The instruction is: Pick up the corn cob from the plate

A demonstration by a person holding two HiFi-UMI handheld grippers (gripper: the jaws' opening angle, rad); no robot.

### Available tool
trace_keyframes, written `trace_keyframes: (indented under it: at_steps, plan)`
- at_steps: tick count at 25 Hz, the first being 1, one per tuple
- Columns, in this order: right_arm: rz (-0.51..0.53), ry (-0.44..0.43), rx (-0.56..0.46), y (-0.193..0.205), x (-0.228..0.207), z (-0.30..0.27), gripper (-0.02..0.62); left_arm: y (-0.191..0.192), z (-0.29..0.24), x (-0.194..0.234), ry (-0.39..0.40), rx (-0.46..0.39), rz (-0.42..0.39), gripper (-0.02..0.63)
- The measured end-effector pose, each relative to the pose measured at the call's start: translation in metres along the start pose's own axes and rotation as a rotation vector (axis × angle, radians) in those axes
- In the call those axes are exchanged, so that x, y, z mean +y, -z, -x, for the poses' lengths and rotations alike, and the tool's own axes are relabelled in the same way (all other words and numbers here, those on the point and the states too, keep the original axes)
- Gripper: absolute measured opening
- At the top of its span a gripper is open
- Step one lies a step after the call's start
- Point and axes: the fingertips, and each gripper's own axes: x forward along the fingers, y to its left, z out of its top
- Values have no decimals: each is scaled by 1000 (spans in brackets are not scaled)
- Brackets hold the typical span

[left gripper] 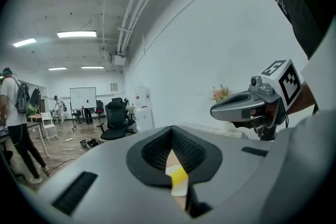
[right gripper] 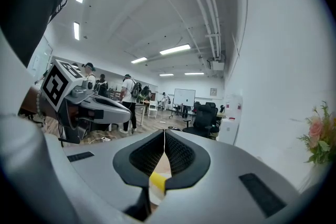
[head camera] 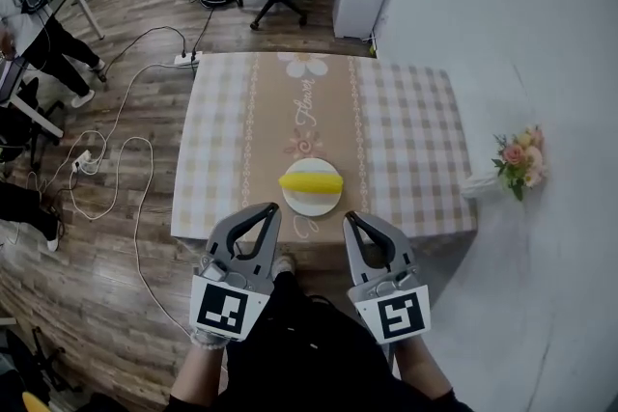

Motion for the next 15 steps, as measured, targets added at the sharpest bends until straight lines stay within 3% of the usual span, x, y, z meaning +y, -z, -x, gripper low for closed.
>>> trace_keyframes:
  at_steps: [15]
  plan:
    - [14, 62, 8, -18, -10, -65, 41, -2, -41, 60, 70, -31, -7, 12]
